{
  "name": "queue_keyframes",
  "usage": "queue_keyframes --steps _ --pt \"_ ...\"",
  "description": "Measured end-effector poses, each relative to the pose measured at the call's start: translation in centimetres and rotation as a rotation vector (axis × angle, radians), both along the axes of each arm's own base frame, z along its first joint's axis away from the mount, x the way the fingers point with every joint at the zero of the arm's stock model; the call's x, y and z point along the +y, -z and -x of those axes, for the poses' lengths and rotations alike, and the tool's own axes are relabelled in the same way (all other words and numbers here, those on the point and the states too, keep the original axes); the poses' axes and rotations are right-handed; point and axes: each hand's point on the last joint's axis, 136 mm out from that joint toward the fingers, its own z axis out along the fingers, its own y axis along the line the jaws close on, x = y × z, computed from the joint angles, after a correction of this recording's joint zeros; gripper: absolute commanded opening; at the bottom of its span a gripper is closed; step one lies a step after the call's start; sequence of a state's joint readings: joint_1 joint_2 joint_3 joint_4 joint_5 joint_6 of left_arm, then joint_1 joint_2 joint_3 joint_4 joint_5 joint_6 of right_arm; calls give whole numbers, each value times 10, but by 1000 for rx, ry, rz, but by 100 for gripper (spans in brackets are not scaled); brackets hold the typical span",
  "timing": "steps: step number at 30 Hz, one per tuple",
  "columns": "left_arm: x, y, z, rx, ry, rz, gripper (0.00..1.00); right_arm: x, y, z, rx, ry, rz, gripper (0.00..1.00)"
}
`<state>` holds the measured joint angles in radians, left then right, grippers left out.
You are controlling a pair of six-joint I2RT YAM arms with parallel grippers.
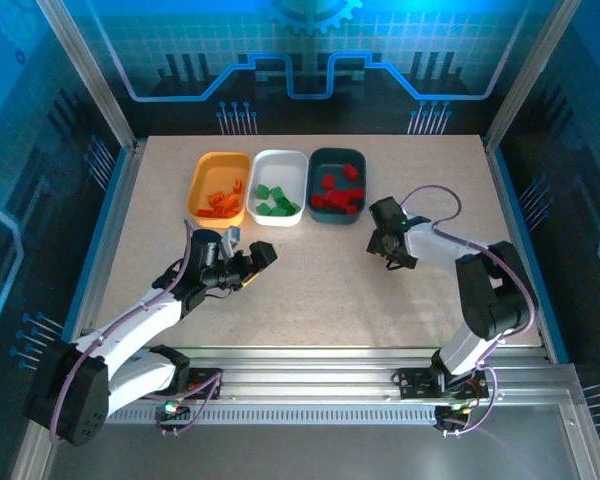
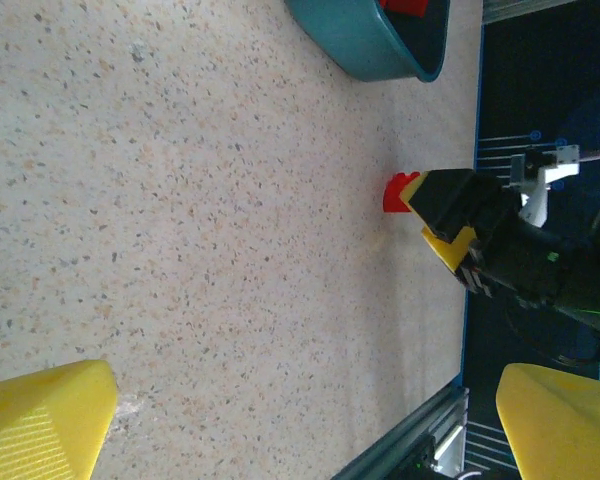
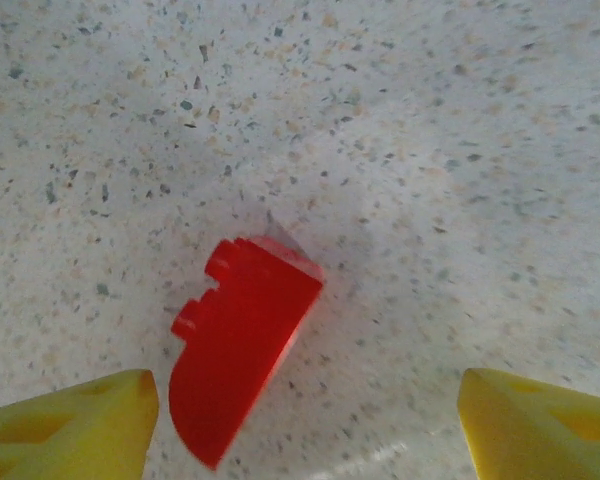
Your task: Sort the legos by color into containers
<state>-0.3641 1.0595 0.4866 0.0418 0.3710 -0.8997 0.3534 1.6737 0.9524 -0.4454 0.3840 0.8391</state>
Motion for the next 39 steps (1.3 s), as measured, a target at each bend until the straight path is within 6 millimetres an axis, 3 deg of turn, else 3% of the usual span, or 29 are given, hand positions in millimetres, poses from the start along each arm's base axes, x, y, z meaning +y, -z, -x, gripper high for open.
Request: queue_keyframes --steps 3,8,11,14,17,20,22,24,27,30,33,37,38,39 --pt "1 1 -1 -1 -6 -5 99 2 11 -6 16 7 -13 73" --pt "3 3 0 5 -10 -18 99 0 14 -16 17 29 -30 29" --pt "5 6 1 11 -12 -34 99 5 9 -24 -19 21 -51 21" --pt "11 7 3 18 -22 -70 99 11 -8 -28 -66 -8 -61 22" --pt "26 -6 -6 -2 -72 -100 99 29 -40 -40 -146 -79 -83 23" --pt "54 -18 -20 -12 -178 -128 99 59 -77 -79 -226 -165 -122 23" --pt "76 -19 -26 7 -258 -143 99 83 -101 -118 -289 -223 -142 23" --pt "101 -15 -29 45 -337 -149 99 101 -112 -147 -324 -265 -150 23" --pt "135 -9 -27 99 -446 -140 99 120 -109 -177 -324 -323 -152 23" --pt "154 -7 -22 107 -512 -123 99 129 -91 -190 -279 -364 -145 23" --pt "154 -2 -16 126 -514 -100 99 133 -73 -190 -210 -395 -136 24" --pt "152 5 -10 164 -511 -69 99 137 -68 -194 -187 -422 -134 26" --pt "151 5 -10 165 -508 -65 99 137 -67 -193 -182 -424 -134 28" --pt "151 5 -10 164 -508 -63 99 138 -67 -192 -178 -430 -136 41"
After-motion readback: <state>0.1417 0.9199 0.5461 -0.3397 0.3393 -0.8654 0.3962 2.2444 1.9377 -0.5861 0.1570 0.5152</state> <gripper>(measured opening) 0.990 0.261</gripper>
